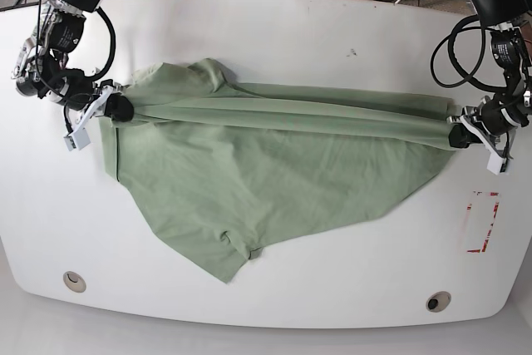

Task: Layout the t-shirt on the table in an organized manner, then fold the t-shirt properly
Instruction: 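Drag the held edge back over the polo and open both grippers, then move the right gripper to the polo's collar corner and close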

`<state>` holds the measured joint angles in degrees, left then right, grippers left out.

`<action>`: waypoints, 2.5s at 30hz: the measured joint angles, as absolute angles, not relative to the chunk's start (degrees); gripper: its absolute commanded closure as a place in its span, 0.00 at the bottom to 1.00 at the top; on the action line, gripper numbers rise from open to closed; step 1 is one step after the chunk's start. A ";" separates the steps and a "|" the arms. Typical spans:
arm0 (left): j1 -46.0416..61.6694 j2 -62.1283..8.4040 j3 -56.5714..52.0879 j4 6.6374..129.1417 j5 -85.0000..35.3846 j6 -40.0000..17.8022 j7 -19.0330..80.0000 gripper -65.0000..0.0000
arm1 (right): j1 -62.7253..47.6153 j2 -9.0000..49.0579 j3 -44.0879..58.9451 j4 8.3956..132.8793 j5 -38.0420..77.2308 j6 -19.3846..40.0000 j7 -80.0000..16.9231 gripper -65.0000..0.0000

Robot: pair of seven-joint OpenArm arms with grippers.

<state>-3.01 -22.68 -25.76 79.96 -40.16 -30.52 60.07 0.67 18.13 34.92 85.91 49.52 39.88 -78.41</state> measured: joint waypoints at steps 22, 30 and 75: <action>-5.08 -22.28 -20.84 76.84 -35.88 -30.41 60.03 0.68 | 2.02 19.22 34.94 80.44 49.34 39.88 -73.76 0.04; -5.76 -22.52 -21.10 76.86 -35.75 -30.04 60.27 0.63 | 0.27 18.92 35.03 86.06 49.82 39.90 -75.55 0.03; -4.93 -24.99 -25.85 93.12 -35.99 -30.52 60.45 0.63 | -11.86 11.99 30.48 88.09 54.59 40.42 -70.54 0.08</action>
<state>-4.93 -24.99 -25.85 93.12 -35.99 -30.52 60.45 -11.86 11.99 30.48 88.09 54.59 40.42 -70.54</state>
